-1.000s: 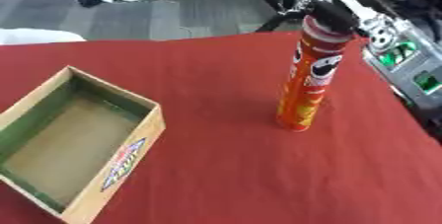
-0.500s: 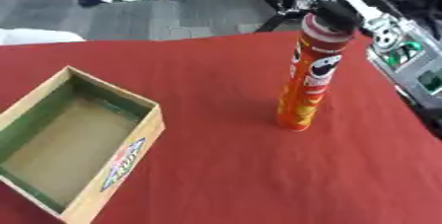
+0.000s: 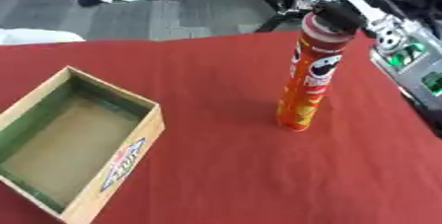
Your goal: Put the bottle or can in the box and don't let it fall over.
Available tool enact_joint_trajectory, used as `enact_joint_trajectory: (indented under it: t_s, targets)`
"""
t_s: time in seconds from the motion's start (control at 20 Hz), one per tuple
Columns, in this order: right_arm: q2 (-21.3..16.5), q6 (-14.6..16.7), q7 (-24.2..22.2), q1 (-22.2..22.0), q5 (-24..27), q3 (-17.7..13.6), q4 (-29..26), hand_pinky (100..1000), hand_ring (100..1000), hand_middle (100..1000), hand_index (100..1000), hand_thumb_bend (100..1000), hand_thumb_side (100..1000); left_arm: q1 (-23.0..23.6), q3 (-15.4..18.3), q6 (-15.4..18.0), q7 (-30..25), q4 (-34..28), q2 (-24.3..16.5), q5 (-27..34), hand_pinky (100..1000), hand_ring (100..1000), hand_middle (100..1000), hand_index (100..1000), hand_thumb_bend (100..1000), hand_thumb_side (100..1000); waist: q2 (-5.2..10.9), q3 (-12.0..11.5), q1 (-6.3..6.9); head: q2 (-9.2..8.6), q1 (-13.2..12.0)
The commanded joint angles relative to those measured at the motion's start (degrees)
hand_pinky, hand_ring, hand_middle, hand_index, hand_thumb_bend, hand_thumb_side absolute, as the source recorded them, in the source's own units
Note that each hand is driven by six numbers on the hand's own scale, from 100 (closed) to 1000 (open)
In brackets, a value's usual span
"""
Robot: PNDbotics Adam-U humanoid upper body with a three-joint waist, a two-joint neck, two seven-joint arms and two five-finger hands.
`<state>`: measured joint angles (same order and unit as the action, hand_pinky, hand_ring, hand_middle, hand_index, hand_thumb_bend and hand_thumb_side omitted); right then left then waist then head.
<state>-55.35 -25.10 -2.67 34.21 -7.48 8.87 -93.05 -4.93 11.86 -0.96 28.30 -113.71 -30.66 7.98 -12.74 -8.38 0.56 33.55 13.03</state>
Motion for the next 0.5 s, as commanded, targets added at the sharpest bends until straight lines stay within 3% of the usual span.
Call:
enact_joint_trajectory:
  t_s: [0.05,0.5]
  targets:
    - [-2.57,-0.16,0.35,0.54,0.21,-1.08,-0.31,901,1000,1000,971,100,1000,-0.55,0.73,0.19,-0.07,-0.89,-1.40,-0.24,876,779,824,736,543,452,0.70,-0.10,0.02,-0.61,-0.21]
    - [-3.02,-0.10,1.36,-0.96,0.98,-2.05,-1.43,900,1000,1000,971,100,1000,-0.64,0.72,0.18,-0.22,-0.89,-1.49,-0.32,876,780,825,736,541,453,0.70,-0.11,0.05,-0.56,-0.34]
